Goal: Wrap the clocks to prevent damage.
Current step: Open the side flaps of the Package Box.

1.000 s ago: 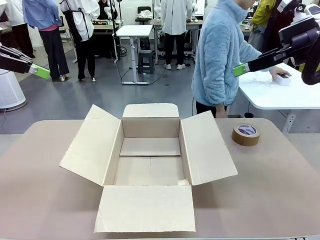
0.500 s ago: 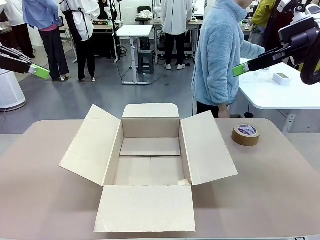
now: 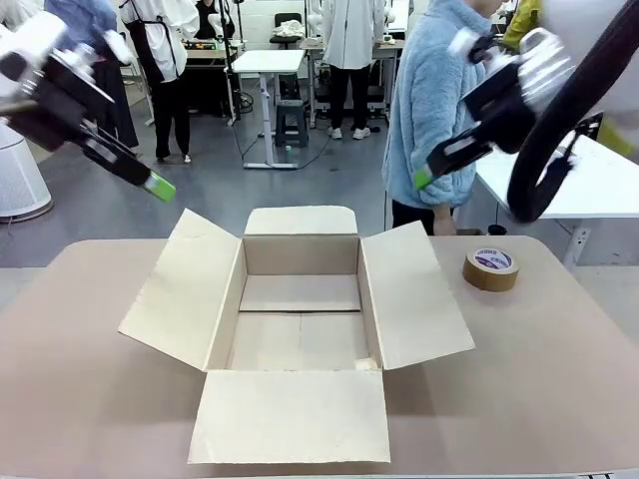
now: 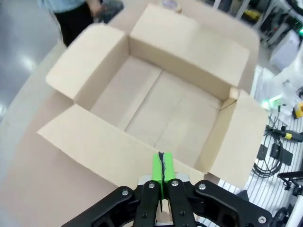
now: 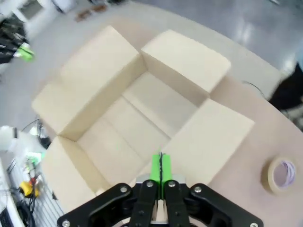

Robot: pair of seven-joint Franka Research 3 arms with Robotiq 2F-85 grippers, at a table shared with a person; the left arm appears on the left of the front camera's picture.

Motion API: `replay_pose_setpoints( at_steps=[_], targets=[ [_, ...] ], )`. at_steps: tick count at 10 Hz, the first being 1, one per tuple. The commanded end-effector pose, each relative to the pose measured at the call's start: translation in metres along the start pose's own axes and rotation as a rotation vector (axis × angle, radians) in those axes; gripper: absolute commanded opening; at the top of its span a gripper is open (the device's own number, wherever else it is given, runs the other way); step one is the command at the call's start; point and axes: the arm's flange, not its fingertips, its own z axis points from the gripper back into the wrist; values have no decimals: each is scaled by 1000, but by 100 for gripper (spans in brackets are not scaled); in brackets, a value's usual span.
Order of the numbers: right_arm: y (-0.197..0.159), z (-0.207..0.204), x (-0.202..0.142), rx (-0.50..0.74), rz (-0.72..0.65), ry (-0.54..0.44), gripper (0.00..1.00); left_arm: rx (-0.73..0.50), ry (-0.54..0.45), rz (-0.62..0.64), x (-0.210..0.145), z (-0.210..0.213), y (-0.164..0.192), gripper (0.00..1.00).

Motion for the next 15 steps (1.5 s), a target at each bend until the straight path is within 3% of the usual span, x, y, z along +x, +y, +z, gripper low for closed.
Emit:
replay_pose_setpoints(
  at_steps=[1, 3, 5, 6, 7, 9, 10, 12, 15],
  targets=[
    [5, -17, 3, -165, -99, 250, 1, 94, 165, 87, 8, -33, -5, 0],
    [9, -43, -7, -261, -106, 364, 1, 217, 283, 112, 3, -74, -3, 0],
    [4, -65, -14, -226, -145, 427, 1, 275, 339, 144, -3, -97, 4, 0],
    [1, -67, -16, -16, -83, 432, 1, 302, 349, 129, -6, -100, 6, 0],
    [3, -61, -25, -292, -111, 403, 1, 242, 318, 113, -7, -93, 2, 0],
    [3, -61, -25, -292, -111, 403, 1, 242, 318, 113, -7, -93, 2, 0],
    [3, -68, -24, -214, -98, 424, 1, 242, 318, 113, -7, -93, 2, 0],
    [9, -89, -29, -383, -210, 447, 1, 295, 337, 134, -6, -107, 5, 0],
    [-2, -107, -33, -418, -289, 446, 1, 397, 340, 193, -3, -122, 12, 0]
  ],
)
